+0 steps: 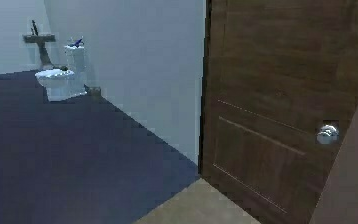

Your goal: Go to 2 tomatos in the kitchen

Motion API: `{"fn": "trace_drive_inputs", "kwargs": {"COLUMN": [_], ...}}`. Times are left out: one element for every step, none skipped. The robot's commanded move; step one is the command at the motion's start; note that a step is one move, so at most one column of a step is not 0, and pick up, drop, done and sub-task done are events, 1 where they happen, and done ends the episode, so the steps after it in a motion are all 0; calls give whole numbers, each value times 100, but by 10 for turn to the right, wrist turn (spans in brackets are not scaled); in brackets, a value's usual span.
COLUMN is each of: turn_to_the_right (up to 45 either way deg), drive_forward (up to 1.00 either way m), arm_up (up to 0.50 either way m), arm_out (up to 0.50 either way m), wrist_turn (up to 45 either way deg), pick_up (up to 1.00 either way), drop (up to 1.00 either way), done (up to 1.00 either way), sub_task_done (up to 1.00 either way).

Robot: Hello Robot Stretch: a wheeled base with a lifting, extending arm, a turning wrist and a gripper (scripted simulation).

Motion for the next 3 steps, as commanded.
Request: {"fn": "trace_drive_inputs", "kwargs": {"turn_to_the_right": [-420, 0, 0], "drive_forward": [0, 100, 100], "arm_up": [0, 0, 0], "arm_out": [0, 0, 0], "wrist_turn": [0, 0, 0], "pick_up": [0, 0, 0], "drop": [0, 0, 0], "done": [0, 0, 0], "sub_task_done": [0, 0, 0]}}
